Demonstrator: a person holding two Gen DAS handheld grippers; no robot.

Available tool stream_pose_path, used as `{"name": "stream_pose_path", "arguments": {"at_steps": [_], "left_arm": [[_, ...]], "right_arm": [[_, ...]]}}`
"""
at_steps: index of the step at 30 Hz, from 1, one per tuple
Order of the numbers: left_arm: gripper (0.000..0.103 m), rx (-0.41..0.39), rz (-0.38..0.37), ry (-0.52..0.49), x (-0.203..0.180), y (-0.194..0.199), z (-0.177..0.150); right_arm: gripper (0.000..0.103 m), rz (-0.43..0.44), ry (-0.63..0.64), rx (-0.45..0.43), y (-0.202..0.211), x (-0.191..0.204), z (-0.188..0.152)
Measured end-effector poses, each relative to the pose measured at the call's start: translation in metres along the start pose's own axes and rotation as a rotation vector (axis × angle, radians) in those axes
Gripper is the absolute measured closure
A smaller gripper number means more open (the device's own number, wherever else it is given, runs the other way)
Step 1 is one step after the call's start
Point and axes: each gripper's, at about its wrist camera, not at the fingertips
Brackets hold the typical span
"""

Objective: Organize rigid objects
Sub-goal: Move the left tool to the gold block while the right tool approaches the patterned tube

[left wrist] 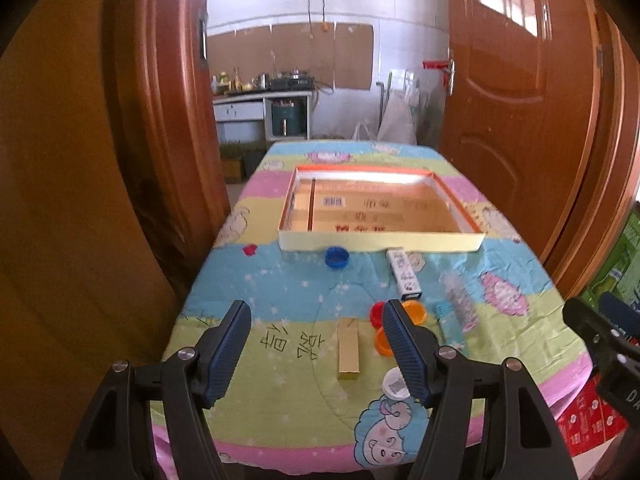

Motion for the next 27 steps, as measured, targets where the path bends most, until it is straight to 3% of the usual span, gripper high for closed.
{"name": "stream_pose_path", "arguments": {"at_steps": [8, 16, 21, 24, 26, 27], "left_arm": [[0.039, 0.134, -0.062, -0.015, -0.006, -0.051, -0.011], [0.04, 0.225, -0.057, -0.043, -0.009, -0.088, -0.023], [0.057, 0.275, -0.087, -0.049, -0.01, -0.108, -0.028], [0.071, 0.244, -0.089, -0.058, -0.009, -0.109, -0.028], [0.074, 0.237, -0.095, -0.069, -0.009, -0.11, -0.027], [0.076, 0.234, -0.098, -0.07, -0.009, -0.11, -0.027]], "right_arm": [[0.023, 0.019, -0.006, 0.072, -0.044, -0.002, -0.001], [0.023, 0.03, -0.046, 0.153, -0.079, -0.011, -0.004], [0.023, 0.038, -0.042, 0.17, -0.094, -0.013, 0.0], [0.023, 0.057, -0.031, 0.186, -0.104, -0.012, 0.002], [0.024, 0.081, -0.017, 0.211, -0.114, -0.01, 0.005], [0.031, 0.09, -0.011, 0.22, -0.118, -0.008, 0.006]]}}
Point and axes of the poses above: each gripper's, at about its wrist camera, not at the fingertips, and y roughly against the way its jaws point, x to its left, z to its top, and after that the axes turned 2 degrees about z, right-handed
